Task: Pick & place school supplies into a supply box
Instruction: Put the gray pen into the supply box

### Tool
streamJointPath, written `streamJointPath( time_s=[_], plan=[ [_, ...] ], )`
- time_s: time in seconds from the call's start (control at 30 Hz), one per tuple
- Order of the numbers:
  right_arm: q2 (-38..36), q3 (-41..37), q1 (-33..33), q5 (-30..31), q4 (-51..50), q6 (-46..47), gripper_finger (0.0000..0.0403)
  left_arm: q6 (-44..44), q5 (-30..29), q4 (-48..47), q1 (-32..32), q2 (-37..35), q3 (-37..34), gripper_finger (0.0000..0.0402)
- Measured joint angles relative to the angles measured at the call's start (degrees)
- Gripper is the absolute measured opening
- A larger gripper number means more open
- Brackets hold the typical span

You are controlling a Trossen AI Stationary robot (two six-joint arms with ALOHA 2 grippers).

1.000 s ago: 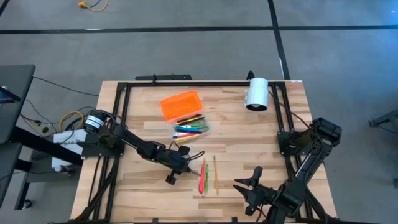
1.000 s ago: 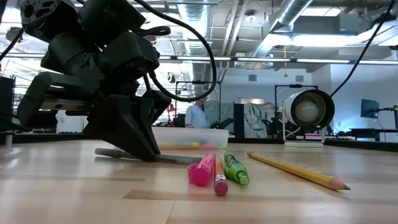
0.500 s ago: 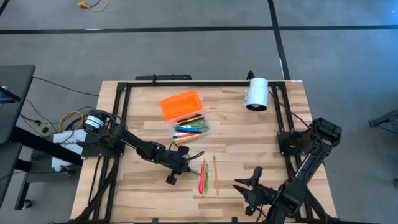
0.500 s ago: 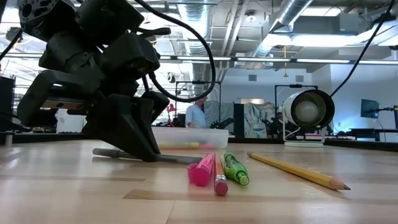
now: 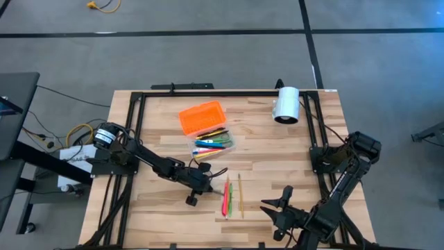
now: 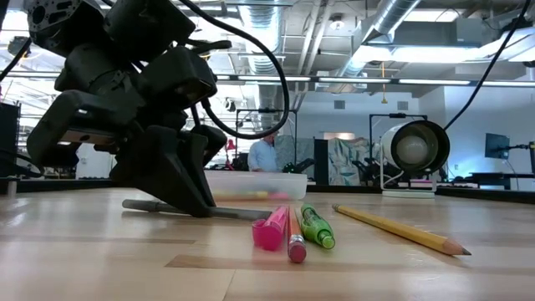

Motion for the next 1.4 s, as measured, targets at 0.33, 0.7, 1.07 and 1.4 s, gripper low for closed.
streamJointPath(
  time_s=[0.33,0.7,1.07,1.4],
  plan=[
    [0.0,0.0,0.0,-0.01,-0.02,0.02,0.0102,-3.57,-2.21,-2.21,-0.17,-0.07,0.07,0.0045],
    [0.0,0.0,0.0,0.01,-0.02,0.02,0.0102,-3.23,-5.01,-2.38,-1.56,-0.09,0.07,0.002],
    [0.0,0.02,0.0,0.01,0.0,0.07,0.0102,-1.77,-11.4,-2.32,-3.55,-0.07,0.09,0.0023],
    [0.0,0.02,0.01,0.01,0.02,0.07,0.0102,-0.11,-20.08,-2.86,-5.85,0.02,0.17,0.0014]
  ],
)
